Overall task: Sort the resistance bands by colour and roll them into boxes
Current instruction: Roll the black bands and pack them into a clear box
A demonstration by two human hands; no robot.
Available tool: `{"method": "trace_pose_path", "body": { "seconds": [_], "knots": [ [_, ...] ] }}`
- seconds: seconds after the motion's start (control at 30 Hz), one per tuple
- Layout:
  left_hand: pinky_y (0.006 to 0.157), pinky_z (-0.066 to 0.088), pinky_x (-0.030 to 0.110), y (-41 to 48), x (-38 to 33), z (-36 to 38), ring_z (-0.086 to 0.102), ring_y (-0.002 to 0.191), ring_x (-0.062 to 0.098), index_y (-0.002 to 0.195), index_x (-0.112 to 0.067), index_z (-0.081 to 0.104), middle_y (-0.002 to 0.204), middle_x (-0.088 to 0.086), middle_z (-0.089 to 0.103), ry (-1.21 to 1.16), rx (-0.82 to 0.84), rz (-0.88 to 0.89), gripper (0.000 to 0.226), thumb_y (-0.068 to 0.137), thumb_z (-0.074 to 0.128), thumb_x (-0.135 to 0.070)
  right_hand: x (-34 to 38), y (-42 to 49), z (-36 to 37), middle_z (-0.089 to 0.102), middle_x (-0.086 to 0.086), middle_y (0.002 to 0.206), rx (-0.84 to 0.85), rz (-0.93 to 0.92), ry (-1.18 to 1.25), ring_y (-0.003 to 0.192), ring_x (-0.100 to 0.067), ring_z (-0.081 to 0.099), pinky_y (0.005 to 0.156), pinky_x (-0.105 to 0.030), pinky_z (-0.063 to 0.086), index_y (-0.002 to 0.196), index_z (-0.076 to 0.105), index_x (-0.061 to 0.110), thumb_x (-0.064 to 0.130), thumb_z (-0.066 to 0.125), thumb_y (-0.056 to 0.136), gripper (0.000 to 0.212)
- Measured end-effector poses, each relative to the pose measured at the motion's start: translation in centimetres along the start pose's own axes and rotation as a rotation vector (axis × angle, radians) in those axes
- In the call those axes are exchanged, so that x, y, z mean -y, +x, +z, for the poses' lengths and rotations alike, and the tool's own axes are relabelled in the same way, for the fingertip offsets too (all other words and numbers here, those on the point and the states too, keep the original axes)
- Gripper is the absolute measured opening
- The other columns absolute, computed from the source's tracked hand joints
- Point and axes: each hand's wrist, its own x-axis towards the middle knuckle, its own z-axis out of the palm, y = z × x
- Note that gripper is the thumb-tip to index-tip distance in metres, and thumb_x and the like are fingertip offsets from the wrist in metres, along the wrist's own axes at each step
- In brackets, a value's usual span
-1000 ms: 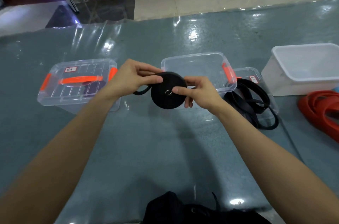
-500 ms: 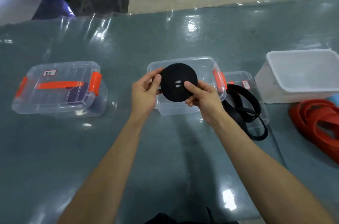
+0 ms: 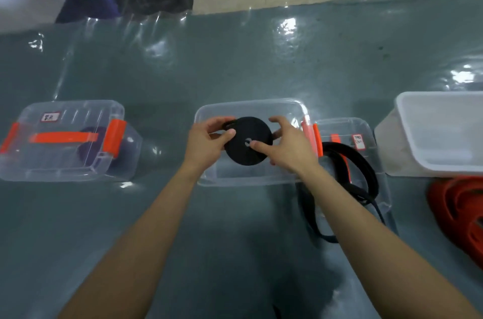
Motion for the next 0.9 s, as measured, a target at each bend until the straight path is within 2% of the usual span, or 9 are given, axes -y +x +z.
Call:
{"method": "trace_pose_path", "body": {
  "seconds": [0.1, 0.2, 0.27, 0.37, 0.47, 0.57, 0.63, 0.77, 0.9],
  "knots": [
    [0.102, 0.062, 0.053, 1.9, 0.7, 1.4, 0.078, 0.113, 0.023, 0.122, -0.012, 0.08, 0.119, 0.004, 0.081, 0.138, 0.084, -0.053, 0.03, 0.096, 0.078, 0.001, -0.2, 1.7, 1.1, 0.062, -0.009, 0.129, 0.114, -0.067, -0.239, 0.11, -0.034, 0.069, 0.091, -0.044, 0.06, 0.148, 0.046, 0.02, 0.064, 0.093, 0.063, 0.106],
    [0.105, 0.061, 0.05, 3.6, 1.6, 2.7, 0.077, 0.113, 0.02, 0.12, -0.014, 0.081, 0.117, 0.003, 0.082, 0.171, 0.104, -0.146, 0.03, 0.094, 0.08, 0.0, -0.1, 3.0, 3.2, 0.052, -0.008, 0.12, 0.125, -0.093, -0.44, 0.105, -0.036, 0.067, 0.082, -0.042, 0.057, 0.129, 0.045, 0.014, 0.065, 0.092, 0.055, 0.102],
    [0.105, 0.061, 0.051, 4.5, 2.4, 3.5, 0.078, 0.111, 0.026, 0.121, -0.012, 0.08, 0.115, 0.01, 0.082, 0.166, 0.11, -0.23, 0.031, 0.093, 0.08, 0.002, -0.3, 3.9, 3.9, 0.057, -0.008, 0.117, 0.084, -0.112, -0.631, 0.101, -0.034, 0.069, 0.073, -0.038, 0.05, 0.125, 0.047, 0.011, 0.075, 0.086, 0.055, 0.102],
    [0.105, 0.06, 0.053, 5.0, 3.5, 4.3, 0.076, 0.113, 0.034, 0.125, -0.008, 0.078, 0.118, 0.019, 0.079, 0.132, 0.112, -0.373, 0.036, 0.092, 0.08, 0.006, -0.5, 5.0, 4.7, 0.065, -0.008, 0.112, 0.115, -0.14, -0.844, 0.098, -0.03, 0.072, 0.077, -0.036, 0.057, 0.122, 0.052, 0.009, 0.086, 0.076, 0.05, 0.108],
    [0.099, 0.064, 0.05, 5.4, 4.2, 5.0, 0.078, 0.107, 0.032, 0.125, -0.009, 0.079, 0.117, 0.018, 0.079, 0.086, 0.108, -0.45, 0.035, 0.091, 0.083, -0.001, -0.9, 6.0, 5.4, 0.063, -0.01, 0.115, 0.216, -0.15, -0.876, 0.101, -0.029, 0.07, 0.085, -0.038, 0.058, 0.129, 0.052, 0.006, 0.087, 0.075, 0.054, 0.113],
    [0.091, 0.066, 0.048, 5.7, 4.6, 5.3, 0.075, 0.094, 0.029, 0.122, -0.01, 0.079, 0.117, 0.022, 0.079, 0.072, 0.076, -0.502, 0.024, 0.098, 0.077, -0.007, -0.9, 6.5, 5.6, 0.06, -0.011, 0.117, 0.25, -0.183, -0.886, 0.104, -0.027, 0.068, 0.074, -0.033, 0.047, 0.133, 0.052, 0.004, 0.086, 0.075, 0.058, 0.113],
    [0.097, 0.063, 0.055, 6.0, 5.2, 5.2, 0.072, 0.096, 0.031, 0.126, -0.004, 0.077, 0.121, 0.028, 0.077, 0.07, 0.059, -0.53, 0.025, 0.102, 0.07, 0.0, -0.8, 6.5, 6.0, 0.06, -0.012, 0.118, 0.242, -0.188, -0.913, 0.104, -0.028, 0.068, 0.071, -0.034, 0.044, 0.134, 0.05, 0.002, 0.086, 0.077, 0.056, 0.117],
    [0.095, 0.064, 0.057, 6.6, 6.7, 5.5, 0.077, 0.108, 0.04, 0.124, -0.006, 0.077, 0.121, 0.024, 0.078, 0.167, 0.029, -0.545, 0.027, 0.098, 0.075, 0.0, -0.5, 6.4, 6.5, 0.056, -0.015, 0.125, 0.254, -0.173, -0.989, 0.108, -0.03, 0.069, 0.077, -0.036, 0.058, 0.138, 0.042, -0.003, 0.083, 0.08, 0.057, 0.124],
    [0.08, 0.069, 0.048, 6.9, 7.3, 5.8, 0.081, 0.09, 0.033, 0.109, -0.014, 0.08, 0.102, 0.014, 0.081, 0.323, -0.049, -0.541, 0.019, 0.091, 0.084, -0.009, -0.2, 6.3, 6.7, 0.054, -0.02, 0.128, 0.279, -0.181, -1.023, 0.11, -0.033, 0.067, 0.085, -0.047, 0.062, 0.14, 0.04, -0.006, 0.08, 0.079, 0.063, 0.122]
  ]
}}
